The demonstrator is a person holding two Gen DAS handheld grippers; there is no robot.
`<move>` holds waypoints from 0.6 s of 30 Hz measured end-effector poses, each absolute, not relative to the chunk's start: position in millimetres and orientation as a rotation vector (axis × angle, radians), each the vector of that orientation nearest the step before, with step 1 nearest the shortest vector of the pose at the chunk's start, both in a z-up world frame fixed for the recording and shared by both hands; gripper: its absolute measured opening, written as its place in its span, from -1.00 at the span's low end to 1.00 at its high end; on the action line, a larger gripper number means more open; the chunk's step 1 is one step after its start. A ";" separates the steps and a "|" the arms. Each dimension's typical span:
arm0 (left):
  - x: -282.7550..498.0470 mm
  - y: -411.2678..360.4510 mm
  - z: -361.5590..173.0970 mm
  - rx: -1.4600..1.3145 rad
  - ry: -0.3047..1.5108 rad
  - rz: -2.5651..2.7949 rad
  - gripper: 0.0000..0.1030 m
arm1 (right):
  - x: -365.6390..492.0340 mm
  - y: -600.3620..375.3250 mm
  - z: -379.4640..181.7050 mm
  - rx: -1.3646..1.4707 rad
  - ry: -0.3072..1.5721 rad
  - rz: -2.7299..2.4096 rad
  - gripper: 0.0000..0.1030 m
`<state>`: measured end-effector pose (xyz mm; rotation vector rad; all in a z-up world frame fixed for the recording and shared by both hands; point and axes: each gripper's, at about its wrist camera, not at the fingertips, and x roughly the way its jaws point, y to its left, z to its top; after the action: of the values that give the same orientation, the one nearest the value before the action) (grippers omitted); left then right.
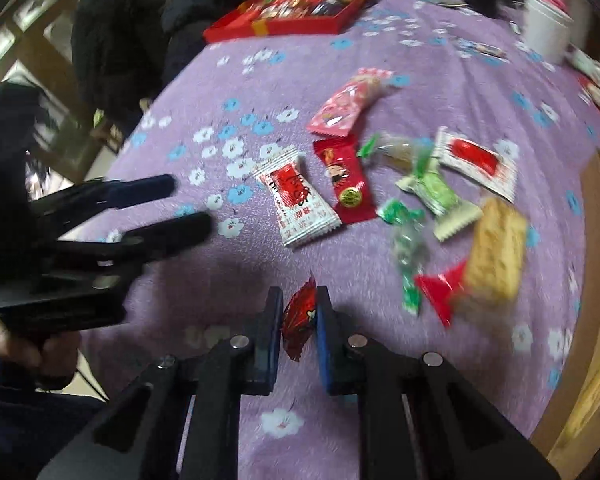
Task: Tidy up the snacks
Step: 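Grasp the white-red candy pack with the left gripper while the right grasps a small red candy, then carry the white-red pack and small red candy over the cardboard tray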
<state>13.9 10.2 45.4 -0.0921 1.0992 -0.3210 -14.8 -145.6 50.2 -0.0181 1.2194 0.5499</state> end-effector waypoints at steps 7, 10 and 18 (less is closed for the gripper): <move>55.5 -9.1 26.4 -0.224 1.231 -0.172 0.45 | -23.0 -178.0 70.2 0.059 1.168 0.471 -0.71; 65.1 -20.9 23.1 -0.162 1.235 -0.111 0.45 | -27.7 -194.3 74.3 0.086 1.155 0.437 -0.71; 61.1 -31.3 22.8 0.014 1.192 -0.168 -0.21 | -31.7 -218.4 79.1 0.141 1.141 0.389 -0.71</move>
<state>61.0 -31.3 22.8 0.0142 1.1917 -0.1678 -31.7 -218.4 79.1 0.1413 1.1408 0.3890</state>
